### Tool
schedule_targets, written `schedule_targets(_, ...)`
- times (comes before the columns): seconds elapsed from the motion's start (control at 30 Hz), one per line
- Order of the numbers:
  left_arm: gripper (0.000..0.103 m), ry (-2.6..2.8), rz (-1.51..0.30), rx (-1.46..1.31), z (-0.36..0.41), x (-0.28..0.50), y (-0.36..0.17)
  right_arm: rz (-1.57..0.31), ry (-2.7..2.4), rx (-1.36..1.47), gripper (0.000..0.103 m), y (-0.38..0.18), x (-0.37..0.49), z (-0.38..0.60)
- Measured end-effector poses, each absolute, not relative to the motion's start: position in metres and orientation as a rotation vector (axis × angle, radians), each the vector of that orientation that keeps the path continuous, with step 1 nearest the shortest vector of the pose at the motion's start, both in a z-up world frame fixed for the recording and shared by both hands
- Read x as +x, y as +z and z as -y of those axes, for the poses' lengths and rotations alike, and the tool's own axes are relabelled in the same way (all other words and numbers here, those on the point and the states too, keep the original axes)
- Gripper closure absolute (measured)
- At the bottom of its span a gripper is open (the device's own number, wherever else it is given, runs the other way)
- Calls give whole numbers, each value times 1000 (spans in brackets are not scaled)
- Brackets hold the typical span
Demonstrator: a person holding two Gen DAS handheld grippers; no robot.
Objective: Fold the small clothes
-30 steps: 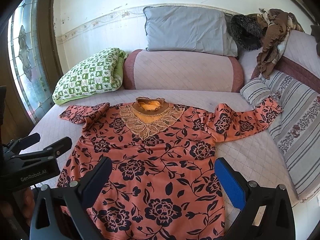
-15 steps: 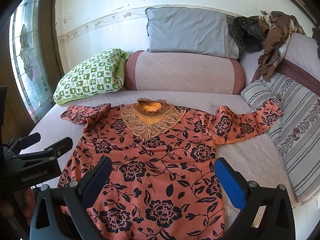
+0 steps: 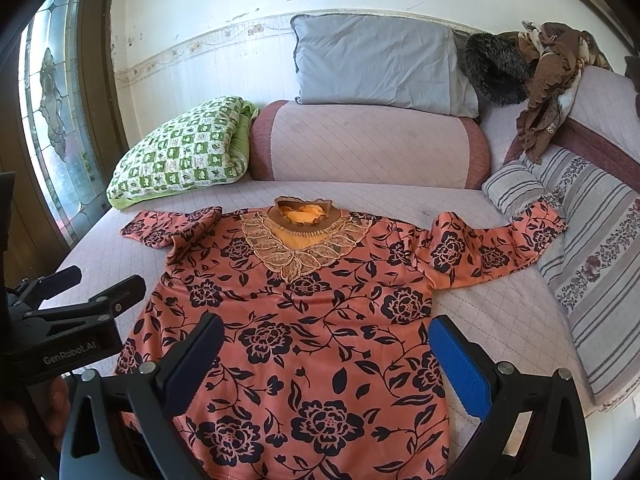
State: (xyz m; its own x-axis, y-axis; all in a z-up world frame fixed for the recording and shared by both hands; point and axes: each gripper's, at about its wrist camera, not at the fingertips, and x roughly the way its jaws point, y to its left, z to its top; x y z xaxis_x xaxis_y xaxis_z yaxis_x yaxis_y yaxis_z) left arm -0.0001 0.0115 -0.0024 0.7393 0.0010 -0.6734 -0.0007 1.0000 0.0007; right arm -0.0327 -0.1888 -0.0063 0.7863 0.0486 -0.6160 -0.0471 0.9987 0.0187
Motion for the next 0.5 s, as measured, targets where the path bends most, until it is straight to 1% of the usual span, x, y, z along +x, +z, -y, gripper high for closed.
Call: schedule_targets(0.5,0,0,-739,0,-14,-1,-2,-660,53,3,0,-5,-34,189)
